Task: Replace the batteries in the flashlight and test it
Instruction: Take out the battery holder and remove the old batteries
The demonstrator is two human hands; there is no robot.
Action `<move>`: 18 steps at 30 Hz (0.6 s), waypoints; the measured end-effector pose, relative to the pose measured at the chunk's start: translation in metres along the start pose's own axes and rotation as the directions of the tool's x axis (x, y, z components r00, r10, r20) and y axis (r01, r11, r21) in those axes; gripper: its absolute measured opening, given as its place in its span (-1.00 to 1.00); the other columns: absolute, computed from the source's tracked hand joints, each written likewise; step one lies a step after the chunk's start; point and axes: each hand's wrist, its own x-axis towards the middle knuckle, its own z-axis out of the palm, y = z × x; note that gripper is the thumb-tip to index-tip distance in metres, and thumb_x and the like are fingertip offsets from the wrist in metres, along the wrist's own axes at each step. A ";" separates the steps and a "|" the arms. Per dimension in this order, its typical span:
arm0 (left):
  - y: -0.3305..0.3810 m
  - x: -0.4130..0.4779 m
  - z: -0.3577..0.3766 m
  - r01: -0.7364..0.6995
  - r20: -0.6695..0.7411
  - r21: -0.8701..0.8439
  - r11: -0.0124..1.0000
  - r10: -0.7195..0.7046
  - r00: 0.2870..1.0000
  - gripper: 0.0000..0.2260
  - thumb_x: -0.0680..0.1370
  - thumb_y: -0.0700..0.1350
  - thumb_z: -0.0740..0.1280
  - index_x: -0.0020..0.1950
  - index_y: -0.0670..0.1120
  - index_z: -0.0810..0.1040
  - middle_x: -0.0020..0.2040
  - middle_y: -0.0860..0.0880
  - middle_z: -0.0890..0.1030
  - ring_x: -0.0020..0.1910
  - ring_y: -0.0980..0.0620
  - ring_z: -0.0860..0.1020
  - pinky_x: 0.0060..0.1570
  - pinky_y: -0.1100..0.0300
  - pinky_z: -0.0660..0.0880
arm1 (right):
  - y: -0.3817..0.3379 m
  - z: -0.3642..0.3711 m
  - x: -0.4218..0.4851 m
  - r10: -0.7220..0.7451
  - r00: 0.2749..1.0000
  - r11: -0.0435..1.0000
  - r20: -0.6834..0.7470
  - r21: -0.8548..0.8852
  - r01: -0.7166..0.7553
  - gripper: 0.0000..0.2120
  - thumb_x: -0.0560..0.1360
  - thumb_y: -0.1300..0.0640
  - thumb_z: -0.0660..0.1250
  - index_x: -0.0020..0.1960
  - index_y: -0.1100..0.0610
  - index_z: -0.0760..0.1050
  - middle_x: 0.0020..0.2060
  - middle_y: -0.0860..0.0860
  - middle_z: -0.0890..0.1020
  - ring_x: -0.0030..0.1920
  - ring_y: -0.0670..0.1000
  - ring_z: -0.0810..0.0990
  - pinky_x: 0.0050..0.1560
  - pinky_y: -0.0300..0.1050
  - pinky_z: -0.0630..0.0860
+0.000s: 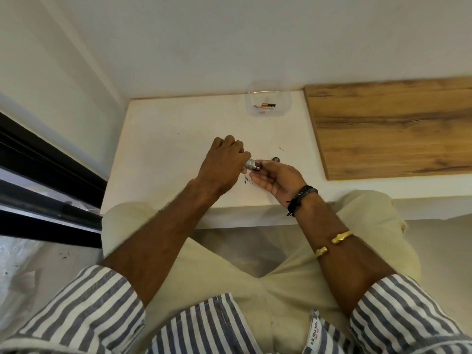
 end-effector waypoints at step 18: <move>-0.017 -0.013 0.016 0.423 -0.014 -0.602 0.677 -0.538 0.843 -0.87 0.54 -0.17 0.38 0.08 -0.05 0.62 -0.06 0.01 0.68 -0.11 0.09 0.57 -0.09 0.12 0.52 | -0.011 -0.013 -0.003 -0.126 0.979 0.970 -0.160 0.187 0.155 -0.87 0.47 0.33 0.48 0.01 0.31 0.63 -0.13 0.19 0.73 -0.16 0.12 0.75 -0.15 -0.10 0.69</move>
